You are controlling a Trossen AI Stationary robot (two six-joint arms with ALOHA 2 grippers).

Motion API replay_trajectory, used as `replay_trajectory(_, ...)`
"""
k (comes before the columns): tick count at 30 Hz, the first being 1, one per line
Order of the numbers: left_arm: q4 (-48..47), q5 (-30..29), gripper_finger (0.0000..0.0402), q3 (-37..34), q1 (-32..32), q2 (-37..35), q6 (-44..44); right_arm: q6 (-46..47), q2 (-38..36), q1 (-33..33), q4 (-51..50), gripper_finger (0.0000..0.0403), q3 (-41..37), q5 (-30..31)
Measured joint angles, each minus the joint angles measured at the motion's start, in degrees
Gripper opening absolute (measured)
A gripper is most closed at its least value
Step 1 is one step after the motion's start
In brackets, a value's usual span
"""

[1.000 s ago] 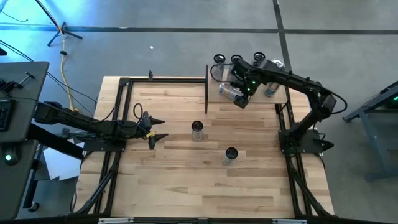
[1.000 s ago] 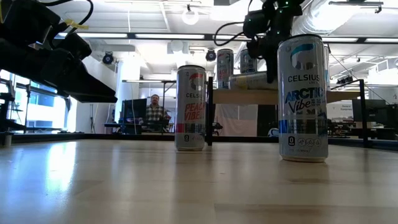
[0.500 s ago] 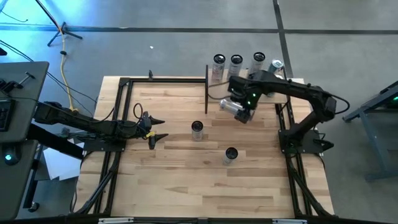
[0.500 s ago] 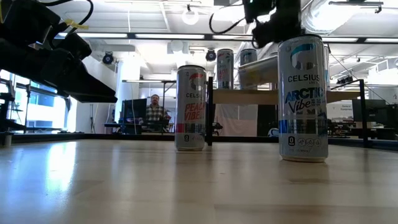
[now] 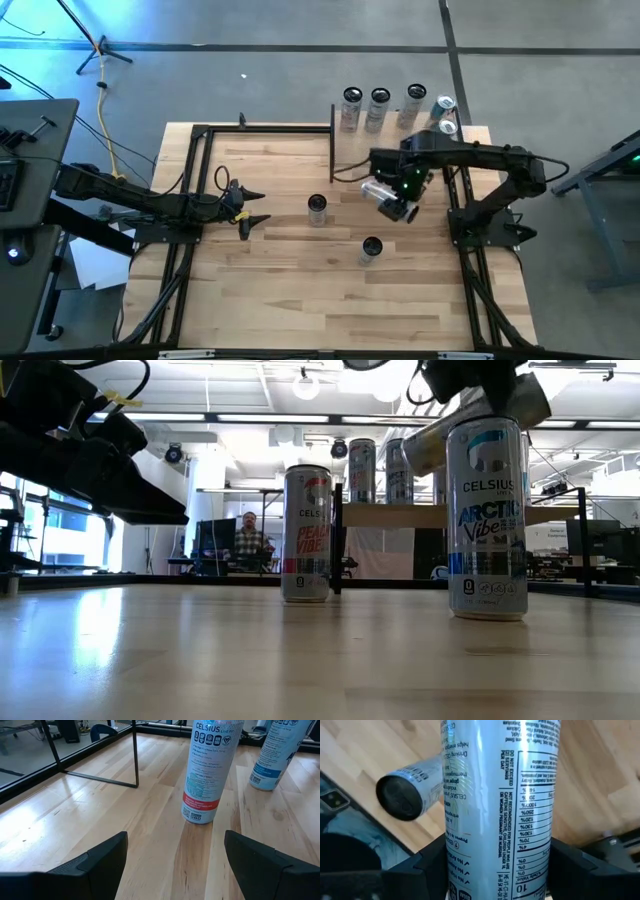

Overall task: Place canned beverage on shelf
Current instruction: Put the white yellow soda can on the shelf aligned with the white yellow soda can

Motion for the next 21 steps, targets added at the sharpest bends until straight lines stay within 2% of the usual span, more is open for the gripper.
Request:
replay_trajectory(4,0.0,0.0,0.0305,0.0,0.0,0.0,0.0,6.9,0.0,2.6,-0.1,0.0239,-4.1,-2.5)
replay_trajectory(10,-0.1,0.0,0.0305,0.0,0.0,0.0,0.0,10.9,0.0,4.8,-0.2,0.0239,-11.6,-11.7)
replay_trajectory(21,-0.1,0.0,0.0305,0.0,0.0,0.0,0.0,14.0,-0.3,5.0,-0.1,0.0254,-27.7,-35.8)
